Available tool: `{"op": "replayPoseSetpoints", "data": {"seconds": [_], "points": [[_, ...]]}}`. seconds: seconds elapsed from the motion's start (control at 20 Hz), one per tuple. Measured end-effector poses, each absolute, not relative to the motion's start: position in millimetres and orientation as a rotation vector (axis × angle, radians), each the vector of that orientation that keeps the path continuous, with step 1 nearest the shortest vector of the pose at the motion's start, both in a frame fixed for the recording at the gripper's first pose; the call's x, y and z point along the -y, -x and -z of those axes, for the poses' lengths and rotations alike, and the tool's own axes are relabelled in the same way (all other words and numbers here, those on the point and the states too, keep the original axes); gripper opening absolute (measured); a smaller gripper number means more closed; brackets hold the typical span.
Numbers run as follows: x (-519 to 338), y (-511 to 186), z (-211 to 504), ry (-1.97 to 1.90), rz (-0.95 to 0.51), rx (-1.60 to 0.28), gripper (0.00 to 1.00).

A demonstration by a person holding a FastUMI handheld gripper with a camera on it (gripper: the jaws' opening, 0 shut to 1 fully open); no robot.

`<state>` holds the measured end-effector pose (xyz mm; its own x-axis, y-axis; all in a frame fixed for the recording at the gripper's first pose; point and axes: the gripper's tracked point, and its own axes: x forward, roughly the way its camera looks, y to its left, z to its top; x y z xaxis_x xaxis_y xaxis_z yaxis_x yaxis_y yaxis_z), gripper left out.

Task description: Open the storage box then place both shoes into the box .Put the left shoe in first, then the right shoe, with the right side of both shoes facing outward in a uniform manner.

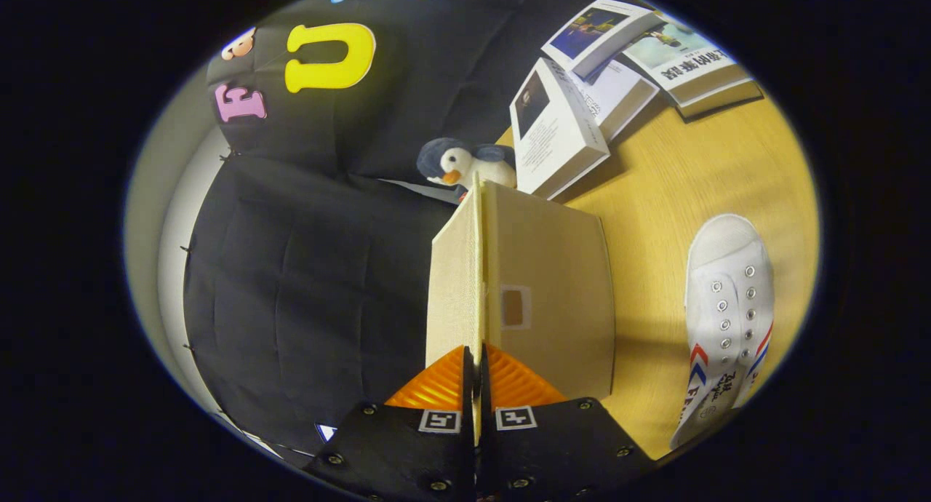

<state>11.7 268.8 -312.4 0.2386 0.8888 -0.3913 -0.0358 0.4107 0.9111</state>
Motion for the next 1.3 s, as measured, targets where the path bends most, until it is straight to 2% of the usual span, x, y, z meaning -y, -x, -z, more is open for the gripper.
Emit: {"op": "replayPoseSetpoints", "data": {"seconds": [0.35, 0.7, 1.0, 1.3], "points": [[-303, -13, 231, -0.892, -0.91, -1.048, 0.03], [-400, 0, 172, -0.954, -1.019, -1.043, 0.05], [-508, 15, 176, -0.893, -1.048, -1.094, 0.05], [-593, 37, 217, -0.808, -0.989, -1.2, 0.05]]}}
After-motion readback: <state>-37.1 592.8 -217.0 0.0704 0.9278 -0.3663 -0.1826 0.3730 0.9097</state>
